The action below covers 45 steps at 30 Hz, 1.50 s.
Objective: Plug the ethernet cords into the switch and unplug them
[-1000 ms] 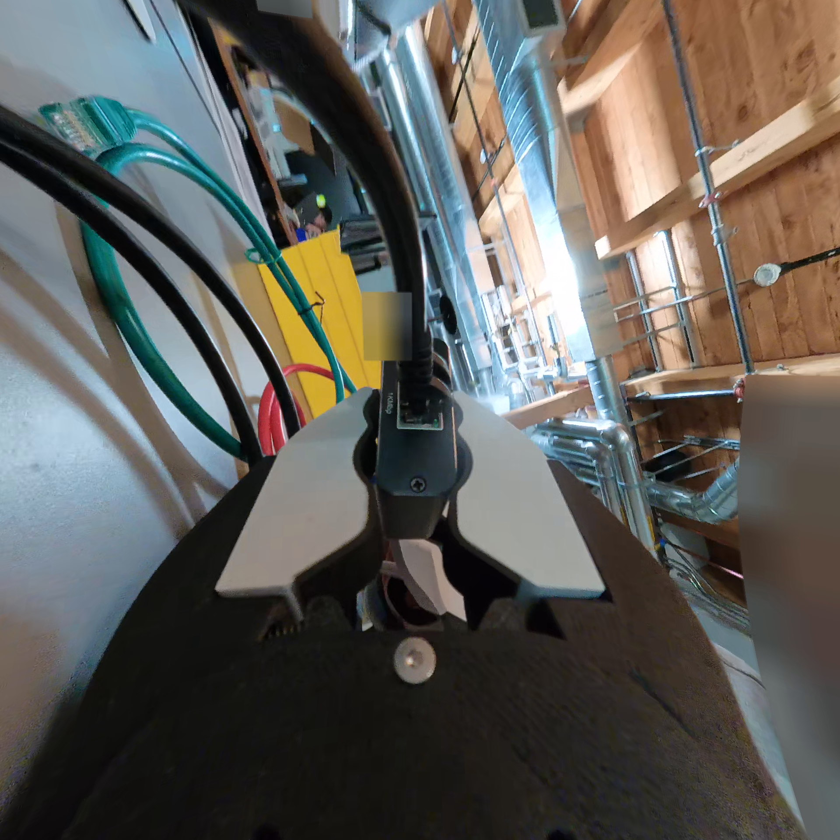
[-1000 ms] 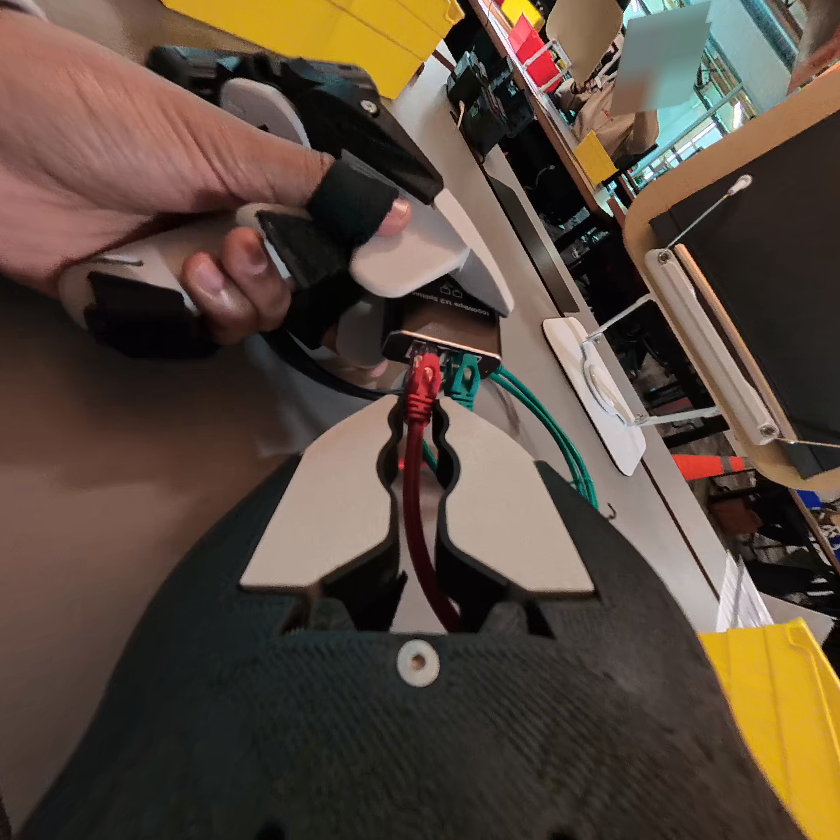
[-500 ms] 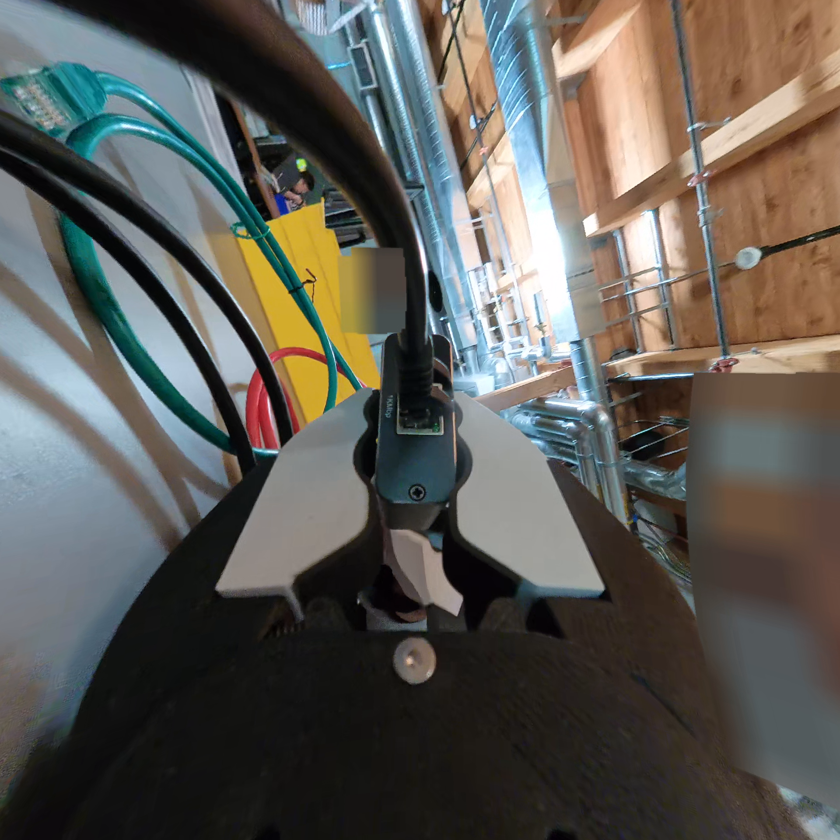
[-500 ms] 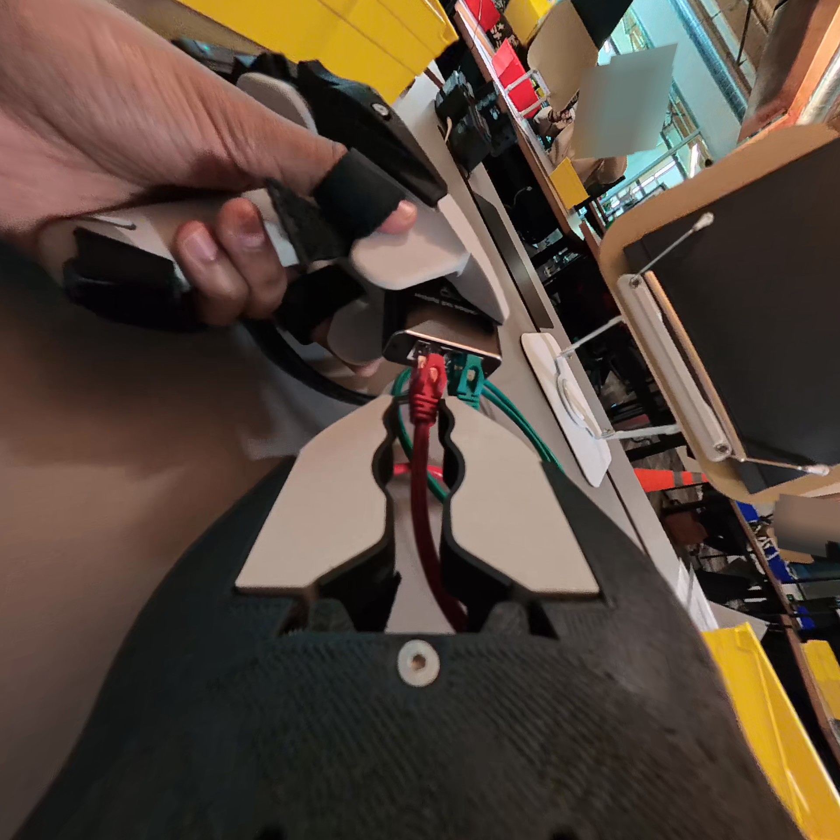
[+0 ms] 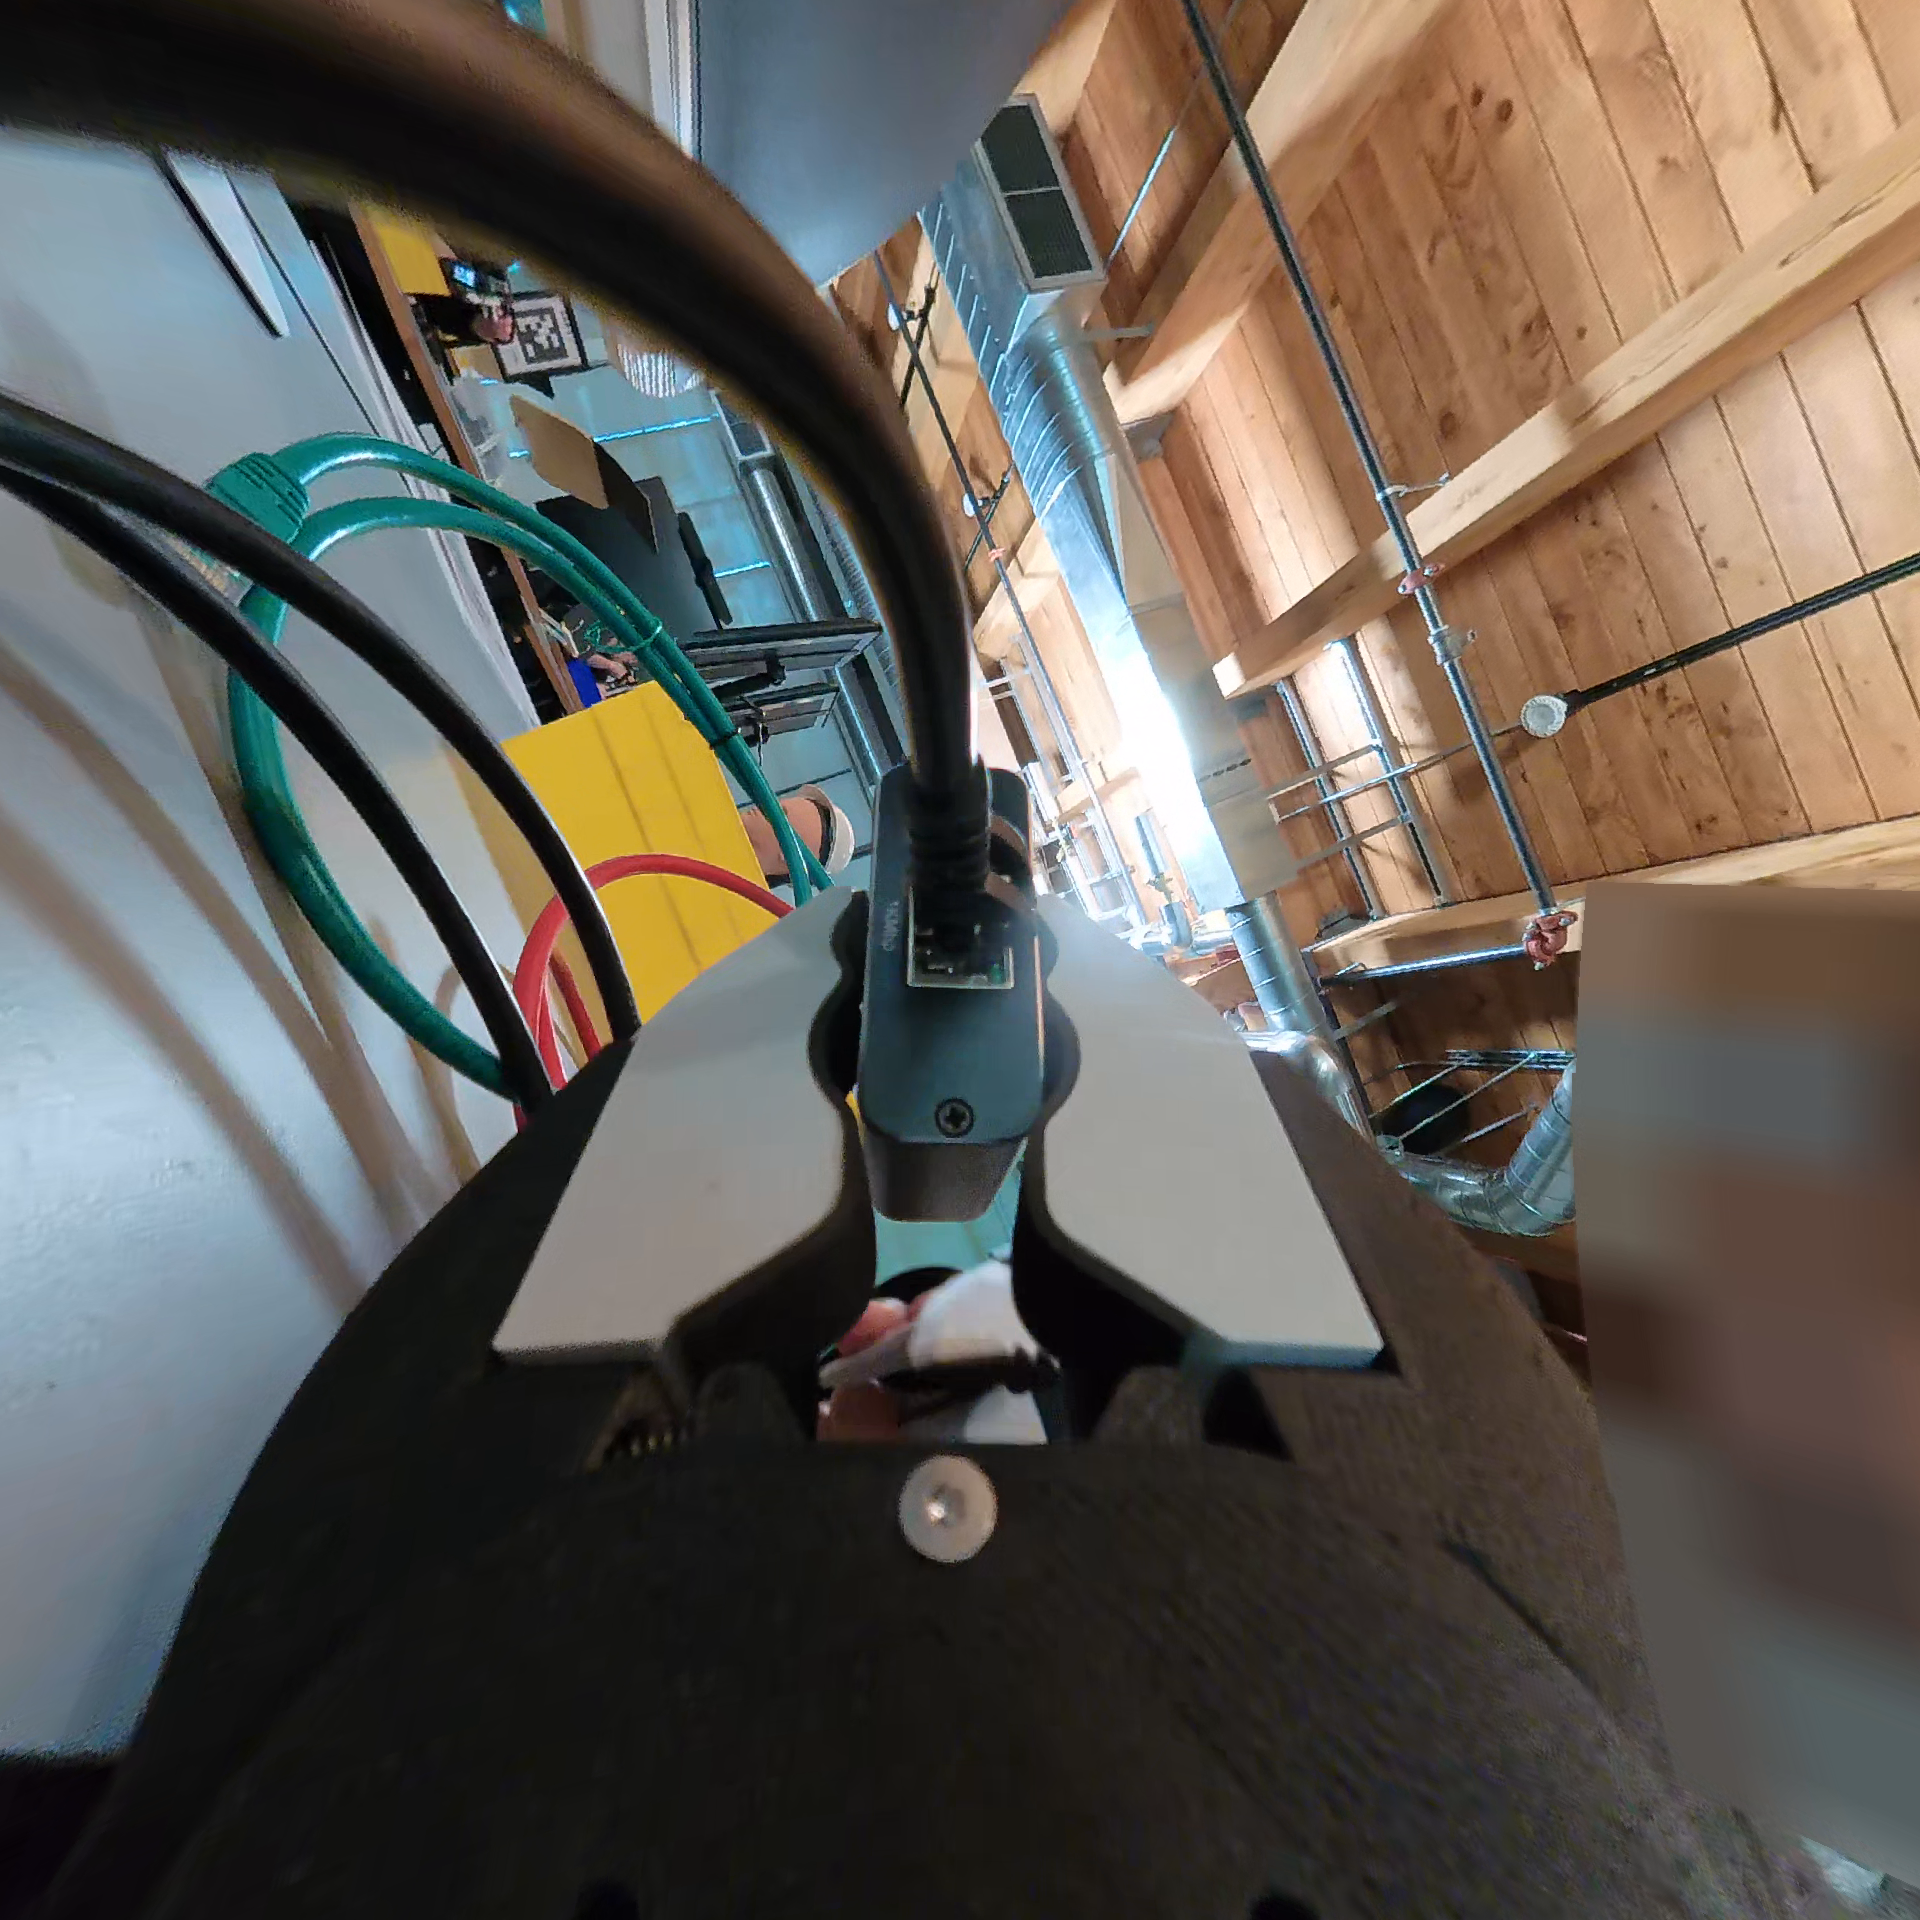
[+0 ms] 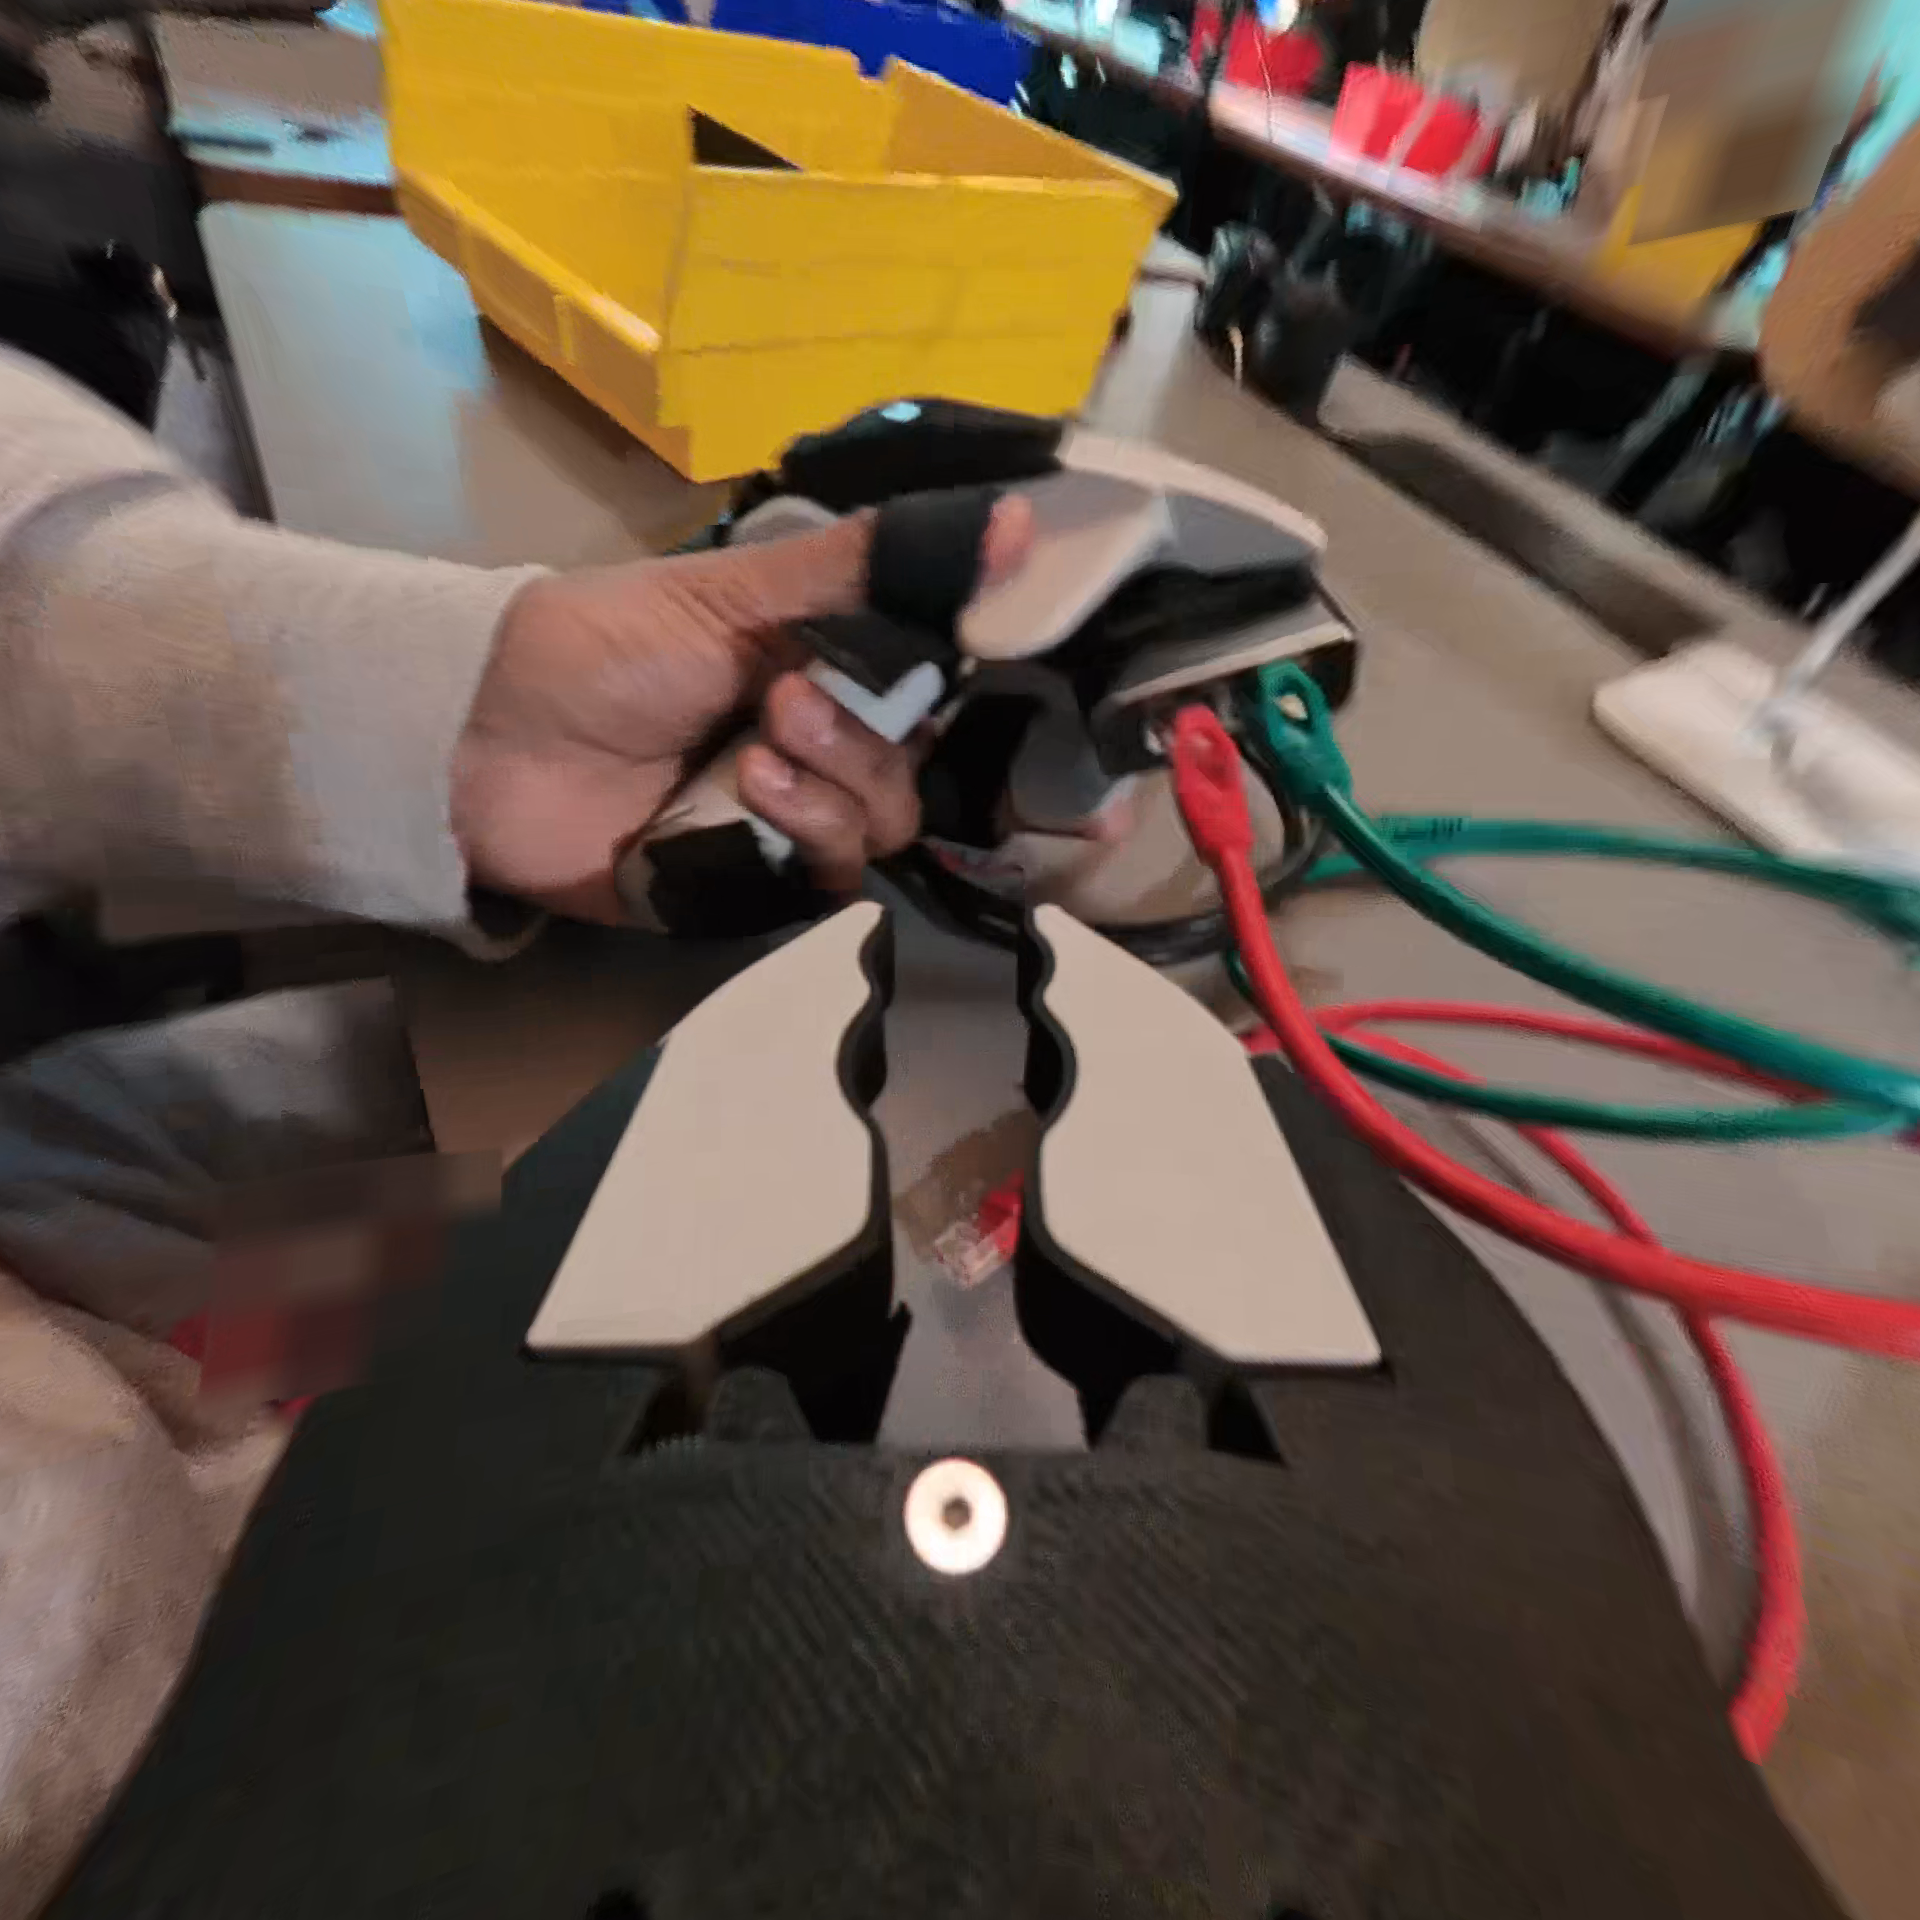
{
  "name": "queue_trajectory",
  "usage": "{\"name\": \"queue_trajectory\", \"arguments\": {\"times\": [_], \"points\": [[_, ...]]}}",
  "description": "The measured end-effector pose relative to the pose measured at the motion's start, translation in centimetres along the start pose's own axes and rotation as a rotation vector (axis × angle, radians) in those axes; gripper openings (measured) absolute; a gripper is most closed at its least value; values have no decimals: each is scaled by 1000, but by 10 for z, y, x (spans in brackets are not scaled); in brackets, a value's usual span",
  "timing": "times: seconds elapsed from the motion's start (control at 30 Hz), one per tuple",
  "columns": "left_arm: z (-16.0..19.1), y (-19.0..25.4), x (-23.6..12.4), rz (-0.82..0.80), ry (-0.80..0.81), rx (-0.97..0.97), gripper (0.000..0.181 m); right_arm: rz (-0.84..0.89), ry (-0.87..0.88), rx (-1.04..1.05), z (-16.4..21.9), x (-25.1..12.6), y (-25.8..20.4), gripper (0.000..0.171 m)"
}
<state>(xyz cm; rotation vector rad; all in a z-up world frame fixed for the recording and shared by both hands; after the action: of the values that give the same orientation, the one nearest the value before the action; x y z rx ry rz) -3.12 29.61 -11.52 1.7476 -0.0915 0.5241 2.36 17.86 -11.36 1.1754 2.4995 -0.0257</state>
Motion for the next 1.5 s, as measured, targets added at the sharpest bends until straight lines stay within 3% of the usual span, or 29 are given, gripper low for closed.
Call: {"name": "queue_trajectory", "arguments": {"times": [0.2, 0.33, 0.5, 0.63, 0.7, 0.9, 1.17, 1.33, 1.5], "points": [[0, 6, 1, 51, 8, 7, 27, -61, 132, 463, 2, -17, 35, 16], [2, 11, 3, 96, 4, 0, 27, -147, 172, 713, 10, -17, 43, 20], [12, 10, 9, 107, -32, -13, 27, -165, 265, 663, -5, -22, 41, 23], [25, 10, 15, 110, -73, -25, 27, -167, 314, 681, -6, -29, 48, 4], [27, 9, 15, 105, -68, -24, 27, -189, 311, 710, -4, -30, 50, 3], [27, 9, 15, 106, -72, -25, 27, -225, 317, 747, -3, -29, 51, 4], [22, 10, 13, 114, -67, -20, 27, -279, 298, 804, 1, -27, 50, 18], [26, 10, 15, 119, -82, -24, 27, -288, 287, 818, 2, -25, 48, 6], [27, 9, 16, 103, -86, -23, 27, -285, 275, 801, 2, -26, 48, 5]]}}
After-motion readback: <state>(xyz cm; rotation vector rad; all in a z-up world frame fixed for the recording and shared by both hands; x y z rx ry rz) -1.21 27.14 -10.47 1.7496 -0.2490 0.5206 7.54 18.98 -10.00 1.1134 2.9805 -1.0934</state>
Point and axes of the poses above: each gripper's, where its closed fingertips meet, x out along the fingers, z out of its underside, y = z × x across the jaws, the point moved 5 cm from there along -x, back along the fingers, and after that the axes turned 3 degrees about -z, right-handed, at the moved point
